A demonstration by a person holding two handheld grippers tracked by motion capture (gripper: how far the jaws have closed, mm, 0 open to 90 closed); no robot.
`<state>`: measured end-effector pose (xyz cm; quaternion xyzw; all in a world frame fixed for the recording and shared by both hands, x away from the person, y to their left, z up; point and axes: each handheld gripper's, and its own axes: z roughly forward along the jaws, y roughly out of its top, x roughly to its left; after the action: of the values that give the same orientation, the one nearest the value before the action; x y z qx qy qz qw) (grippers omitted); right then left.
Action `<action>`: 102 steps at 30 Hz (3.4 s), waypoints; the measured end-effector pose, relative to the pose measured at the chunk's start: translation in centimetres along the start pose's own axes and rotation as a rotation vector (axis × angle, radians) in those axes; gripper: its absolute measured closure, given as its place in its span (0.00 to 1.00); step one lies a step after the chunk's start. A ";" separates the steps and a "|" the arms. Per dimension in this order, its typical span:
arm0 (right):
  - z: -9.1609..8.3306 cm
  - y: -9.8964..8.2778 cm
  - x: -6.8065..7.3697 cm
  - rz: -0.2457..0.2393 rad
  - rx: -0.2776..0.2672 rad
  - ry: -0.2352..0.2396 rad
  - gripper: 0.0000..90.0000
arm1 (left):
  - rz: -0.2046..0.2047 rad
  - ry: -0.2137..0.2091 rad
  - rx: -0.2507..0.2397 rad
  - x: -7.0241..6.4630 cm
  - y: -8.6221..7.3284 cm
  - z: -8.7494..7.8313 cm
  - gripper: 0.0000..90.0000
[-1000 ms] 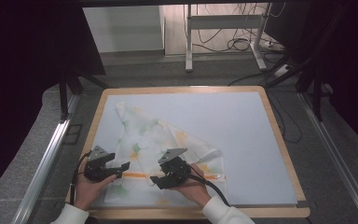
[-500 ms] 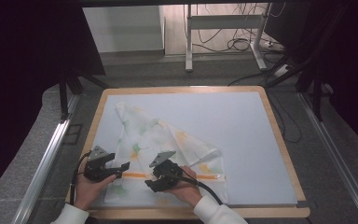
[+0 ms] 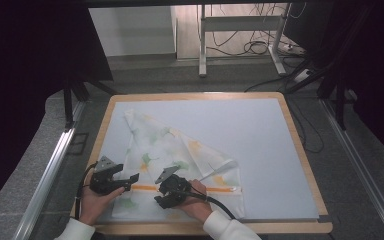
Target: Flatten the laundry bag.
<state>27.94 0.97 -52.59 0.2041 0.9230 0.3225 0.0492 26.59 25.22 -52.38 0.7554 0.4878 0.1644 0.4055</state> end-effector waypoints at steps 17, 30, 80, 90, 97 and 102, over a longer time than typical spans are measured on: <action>0.1 -0.1 0.2 -0.038 0.003 -0.082 0.77 | 0.009 0.011 0.012 0.0 0.0 0.2 0.26; -0.9 -0.4 -1.2 0.047 -0.057 -0.058 0.94 | 0.002 0.009 0.017 0.1 -0.1 0.2 0.26; -7.7 -0.5 -6.1 0.145 -0.231 -0.088 0.95 | 0.011 0.010 0.023 -0.1 -0.1 0.4 0.26; -8.4 -0.8 -7.0 0.168 -0.245 -0.106 0.95 | 0.011 0.009 0.022 -0.1 -0.1 0.4 0.26; -8.8 -0.9 -7.6 0.181 -0.251 -0.114 0.95 | 0.012 0.009 0.022 -0.1 -0.1 0.4 0.26; -9.1 -1.1 -8.1 0.194 -0.259 -0.119 0.95 | 0.012 0.008 0.022 -0.1 -0.1 0.3 0.26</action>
<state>32.91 -8.36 -46.40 0.3030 0.8450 0.4295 0.0981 26.69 24.99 -52.67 0.7620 0.4866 0.1647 0.3943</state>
